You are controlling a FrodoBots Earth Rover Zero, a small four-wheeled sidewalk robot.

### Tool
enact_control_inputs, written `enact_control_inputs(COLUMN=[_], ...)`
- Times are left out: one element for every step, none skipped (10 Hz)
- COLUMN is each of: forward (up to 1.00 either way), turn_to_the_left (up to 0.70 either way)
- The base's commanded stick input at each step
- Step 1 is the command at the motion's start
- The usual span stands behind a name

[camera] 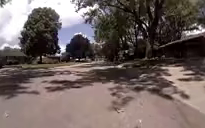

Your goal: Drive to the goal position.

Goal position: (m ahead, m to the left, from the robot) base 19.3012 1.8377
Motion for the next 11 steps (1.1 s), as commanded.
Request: enact_control_inputs(forward=[0.70,0.70,0.70,0.70,0.70,0.70,0.70,0.70,0.70,0.70,0.70], turn_to_the_left=[0.00,0.00,0.00,0.00,0.00,0.00,0.00,0.00,0.00,0.00,0.00])
